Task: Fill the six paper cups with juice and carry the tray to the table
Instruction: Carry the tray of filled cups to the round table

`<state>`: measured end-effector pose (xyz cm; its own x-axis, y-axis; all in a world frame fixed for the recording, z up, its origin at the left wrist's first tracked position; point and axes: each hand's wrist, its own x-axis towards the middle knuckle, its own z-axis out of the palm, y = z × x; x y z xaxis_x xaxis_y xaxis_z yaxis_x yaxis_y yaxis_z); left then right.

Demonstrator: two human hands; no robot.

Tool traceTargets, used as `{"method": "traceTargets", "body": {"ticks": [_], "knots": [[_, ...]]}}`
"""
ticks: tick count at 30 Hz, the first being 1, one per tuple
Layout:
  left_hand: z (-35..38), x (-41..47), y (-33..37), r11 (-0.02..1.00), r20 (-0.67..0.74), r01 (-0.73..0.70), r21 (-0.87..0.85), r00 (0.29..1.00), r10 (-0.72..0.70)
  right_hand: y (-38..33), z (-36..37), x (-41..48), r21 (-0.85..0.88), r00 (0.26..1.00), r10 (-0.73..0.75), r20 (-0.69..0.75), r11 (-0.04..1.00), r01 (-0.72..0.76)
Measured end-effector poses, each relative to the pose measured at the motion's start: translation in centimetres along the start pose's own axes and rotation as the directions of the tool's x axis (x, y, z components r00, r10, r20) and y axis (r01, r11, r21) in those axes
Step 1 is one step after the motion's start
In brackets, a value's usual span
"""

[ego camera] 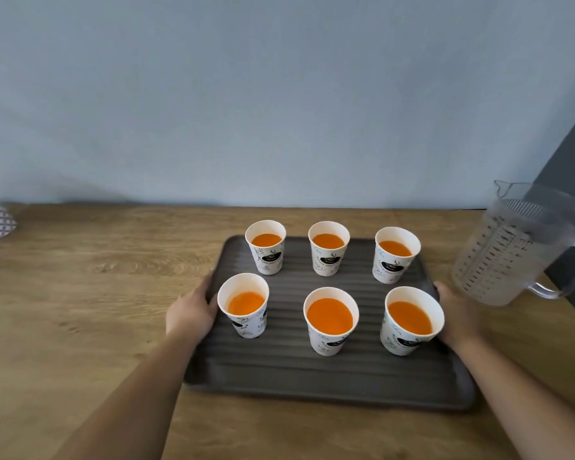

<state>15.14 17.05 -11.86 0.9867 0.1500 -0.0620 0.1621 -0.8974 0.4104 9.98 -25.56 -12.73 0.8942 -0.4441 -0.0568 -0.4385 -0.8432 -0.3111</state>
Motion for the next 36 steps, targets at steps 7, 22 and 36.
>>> {"method": "traceTargets", "body": {"ticks": [7,22,36], "knots": [[-0.3,0.8,0.2,0.997,0.034,-0.005,0.074,0.999,0.003,0.0,0.8,-0.2,-0.012,0.997,-0.003,-0.082,1.000,0.002],[-1.4,-0.1,-1.1,0.992,0.025,-0.067,-0.108,0.997,0.070,-0.1,-0.3,-5.9,0.494,0.986,0.168,-0.008,0.858,-0.142],[-3.0,-5.0,1.8,0.962,0.051,-0.238,-0.134,0.968,0.246,3.2,-6.3,-17.6,0.212,0.945,0.314,-0.087,0.933,-0.291]]}}
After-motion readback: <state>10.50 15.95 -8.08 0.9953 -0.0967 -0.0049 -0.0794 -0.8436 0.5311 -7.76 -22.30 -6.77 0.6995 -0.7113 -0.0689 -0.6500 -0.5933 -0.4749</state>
